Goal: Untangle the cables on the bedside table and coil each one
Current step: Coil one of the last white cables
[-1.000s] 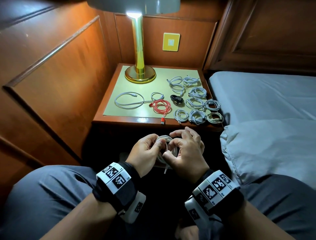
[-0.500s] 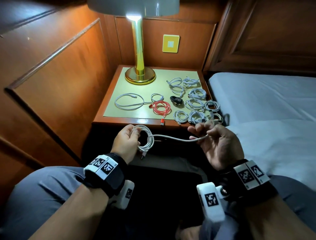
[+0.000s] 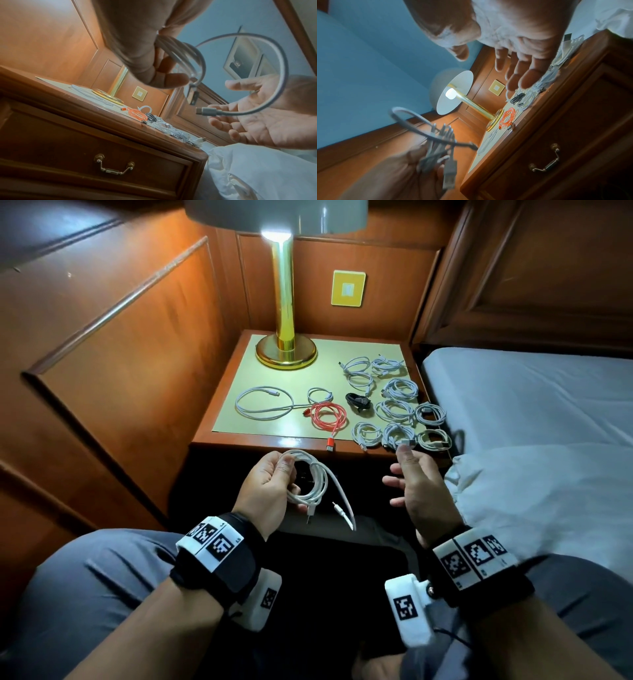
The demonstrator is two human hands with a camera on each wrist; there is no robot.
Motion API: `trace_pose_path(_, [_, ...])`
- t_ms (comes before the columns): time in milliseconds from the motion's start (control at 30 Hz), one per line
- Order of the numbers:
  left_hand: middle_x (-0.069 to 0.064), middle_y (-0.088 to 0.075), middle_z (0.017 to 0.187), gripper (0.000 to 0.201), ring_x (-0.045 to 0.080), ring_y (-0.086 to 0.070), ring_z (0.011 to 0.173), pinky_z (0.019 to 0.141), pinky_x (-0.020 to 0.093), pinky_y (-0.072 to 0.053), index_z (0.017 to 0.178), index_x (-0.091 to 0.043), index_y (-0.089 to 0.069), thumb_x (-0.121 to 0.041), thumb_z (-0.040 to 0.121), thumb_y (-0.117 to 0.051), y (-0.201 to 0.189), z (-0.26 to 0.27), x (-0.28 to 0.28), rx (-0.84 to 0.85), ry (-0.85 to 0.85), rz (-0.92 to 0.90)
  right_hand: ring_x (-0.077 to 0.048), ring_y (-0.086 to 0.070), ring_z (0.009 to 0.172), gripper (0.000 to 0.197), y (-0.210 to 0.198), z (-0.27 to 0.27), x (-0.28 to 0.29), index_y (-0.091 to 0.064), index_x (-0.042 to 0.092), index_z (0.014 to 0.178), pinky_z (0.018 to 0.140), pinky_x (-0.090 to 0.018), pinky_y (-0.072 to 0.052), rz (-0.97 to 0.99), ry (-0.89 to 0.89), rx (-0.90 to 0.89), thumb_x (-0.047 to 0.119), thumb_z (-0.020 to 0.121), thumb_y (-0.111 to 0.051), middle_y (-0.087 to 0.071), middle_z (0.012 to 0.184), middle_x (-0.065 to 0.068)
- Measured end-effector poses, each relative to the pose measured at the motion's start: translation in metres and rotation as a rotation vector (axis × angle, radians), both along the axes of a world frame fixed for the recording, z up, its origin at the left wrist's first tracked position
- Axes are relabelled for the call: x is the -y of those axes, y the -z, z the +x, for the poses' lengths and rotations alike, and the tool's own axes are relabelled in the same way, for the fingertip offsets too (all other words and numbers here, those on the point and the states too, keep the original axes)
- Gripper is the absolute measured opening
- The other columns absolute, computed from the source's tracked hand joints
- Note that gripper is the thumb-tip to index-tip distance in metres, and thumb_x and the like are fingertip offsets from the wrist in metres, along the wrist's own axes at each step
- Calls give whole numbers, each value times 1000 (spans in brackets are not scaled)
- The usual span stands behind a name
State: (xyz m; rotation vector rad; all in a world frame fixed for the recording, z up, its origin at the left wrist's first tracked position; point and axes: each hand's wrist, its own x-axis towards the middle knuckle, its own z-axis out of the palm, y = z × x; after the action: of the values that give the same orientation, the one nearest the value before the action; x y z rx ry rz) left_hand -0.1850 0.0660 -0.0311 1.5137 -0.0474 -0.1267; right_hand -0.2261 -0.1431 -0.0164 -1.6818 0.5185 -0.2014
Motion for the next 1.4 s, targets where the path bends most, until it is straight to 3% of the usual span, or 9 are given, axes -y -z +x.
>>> trace_pose_path(133, [6, -43, 76, 28, 13, -49, 55, 46, 30, -52, 88, -5, -52, -20, 107, -39, 5, 3, 3, 12, -51, -12, -17, -61, 71, 39, 9, -6, -7, -55, 23, 78, 71, -36, -47, -183, -92, 117, 60, 88, -55, -59, 63, 10])
trace_pose_path(267, [6, -45, 73, 27, 15, -49, 63, 53, 23, -49, 95, 2, -53, -18, 107, -40, 7, -2, 6, 15, 89, -10, -9, -64, 84, 34, 9, -11, -19, -64, 24, 104, 74, -19, -52, -138, -378, 167, 52, 84, -67, -68, 96, 2])
trace_pose_path(367, [6, -45, 73, 40, 13, -46, 65, 60, 26, -46, 97, 10, -51, -29, 103, -46, 7, -7, 10, -8, 206, -72, -15, -69, 99, 47, 12, -11, -27, -58, 18, 126, 83, -26, -56, -39, -540, 165, 45, 87, -65, -68, 111, -5])
trace_pose_path(600, [16, -51, 85, 35, 28, -46, 79, 74, 38, -42, 99, 2, -59, -33, 97, -52, 5, -12, 13, -28, 254, -138, 2, -62, 74, 22, 14, -11, -31, -59, 10, 108, 70, -17, -48, -133, -586, 167, 29, 99, -50, -65, 86, 4])
trace_pose_path(767, [-9, -61, 66, 22, 4, -55, 62, 61, 17, -46, 91, -8, -61, -23, 101, -49, 5, -14, 17, -11, 258, -84, -6, -58, 66, 16, 12, -11, -30, -56, 11, 96, 64, -22, -47, -62, -596, 107, 21, 103, -47, -60, 75, 3])
trace_pose_path(900, [1, -55, 71, 19, 11, -50, 61, 55, 19, -45, 95, -7, -57, -25, 101, -53, 8, -12, 17, -34, 249, -52, -12, -56, 69, 13, 9, -12, -29, -54, 7, 98, 65, -25, -47, 46, -577, 61, 14, 105, -44, -58, 77, -1])
trace_pose_path(1033, [-3, -50, 70, 42, 9, -45, 60, 57, 22, -42, 89, -12, -49, -52, 88, -63, 7, -13, 13, 78, 153, 6, -8, -58, 65, 15, 12, -8, -24, -53, 6, 99, 65, -29, -47, -66, -530, 54, 17, 106, -44, -57, 77, -1])
trace_pose_path(1233, [-6, -66, 103, 23, 6, -64, 98, 87, 22, -51, 84, -23, -72, -46, 82, -70, 9, -11, 0, 359, 234, 391, -16, -59, 71, 22, 14, -10, -27, -53, 13, 96, 72, -48, -51, -236, -499, 94, 33, 99, -45, -59, 80, -1])
trace_pose_path(1400, [9, -64, 66, 30, 16, -62, 56, 58, 33, -54, 81, -6, -58, -33, 87, -71, 1, -7, 0, 106, 180, 93, -9, -54, 66, 21, 7, -9, -26, -52, 10, 91, 65, -31, -47, -217, -449, 134, 21, 106, -42, -55, 76, -1])
